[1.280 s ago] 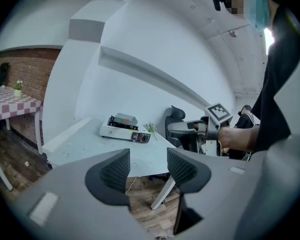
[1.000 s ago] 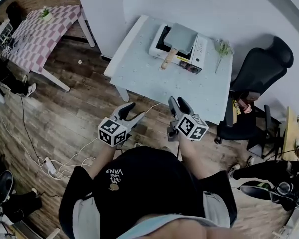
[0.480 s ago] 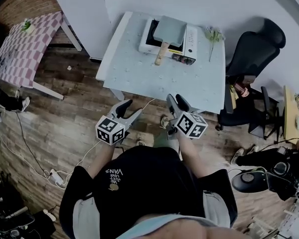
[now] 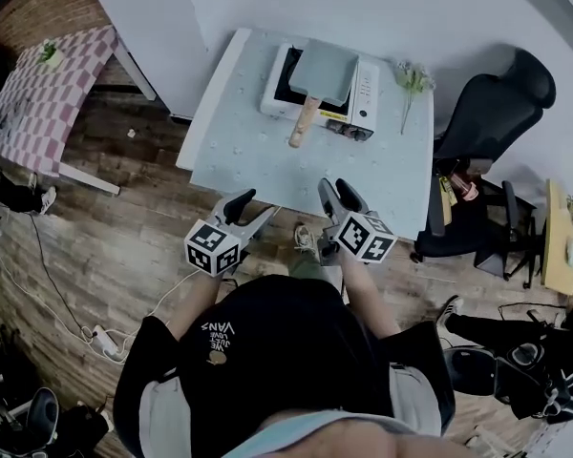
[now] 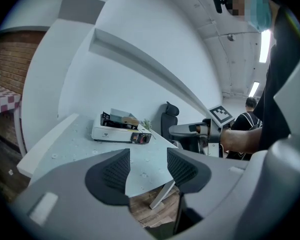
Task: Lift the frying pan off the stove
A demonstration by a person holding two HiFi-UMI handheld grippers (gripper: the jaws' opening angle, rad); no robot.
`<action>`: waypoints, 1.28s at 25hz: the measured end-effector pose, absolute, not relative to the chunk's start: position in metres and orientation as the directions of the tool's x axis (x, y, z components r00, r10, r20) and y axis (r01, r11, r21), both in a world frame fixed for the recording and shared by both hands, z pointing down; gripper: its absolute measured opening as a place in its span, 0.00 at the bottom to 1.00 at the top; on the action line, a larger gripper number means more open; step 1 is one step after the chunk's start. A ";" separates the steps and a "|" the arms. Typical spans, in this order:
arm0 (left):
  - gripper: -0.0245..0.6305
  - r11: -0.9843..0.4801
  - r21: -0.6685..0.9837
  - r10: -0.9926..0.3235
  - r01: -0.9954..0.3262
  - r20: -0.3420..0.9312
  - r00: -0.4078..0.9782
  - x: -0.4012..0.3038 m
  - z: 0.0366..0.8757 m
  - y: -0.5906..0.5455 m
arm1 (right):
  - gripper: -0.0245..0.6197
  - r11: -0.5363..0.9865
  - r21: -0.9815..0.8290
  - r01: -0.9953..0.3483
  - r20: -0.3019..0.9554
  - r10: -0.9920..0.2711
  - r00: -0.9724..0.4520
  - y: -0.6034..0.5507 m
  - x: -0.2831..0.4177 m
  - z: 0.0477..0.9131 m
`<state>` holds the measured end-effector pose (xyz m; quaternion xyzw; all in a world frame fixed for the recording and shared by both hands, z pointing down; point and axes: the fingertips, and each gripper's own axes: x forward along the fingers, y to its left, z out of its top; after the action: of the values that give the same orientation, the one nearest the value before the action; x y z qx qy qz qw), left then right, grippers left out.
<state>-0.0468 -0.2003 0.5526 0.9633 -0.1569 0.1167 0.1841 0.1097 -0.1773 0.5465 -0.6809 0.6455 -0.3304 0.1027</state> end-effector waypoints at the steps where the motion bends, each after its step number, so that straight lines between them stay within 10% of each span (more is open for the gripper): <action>1: 0.35 -0.881 0.320 -0.263 -0.349 0.282 0.923 -0.042 0.553 -0.205 | 0.34 -0.141 -0.567 -0.811 0.320 -0.945 -0.060 -0.184 0.113 0.548; 32: 0.46 -0.854 0.321 -0.318 -0.409 0.299 0.900 0.056 0.546 -0.282 | 0.36 0.062 -0.853 -0.518 0.185 -0.893 -0.411 -0.316 0.163 0.558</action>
<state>0.0563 -0.2823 0.5458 0.9555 -0.1903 0.1184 0.1916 0.1627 -0.3157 0.5582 -0.5038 0.7000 -0.4640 0.2021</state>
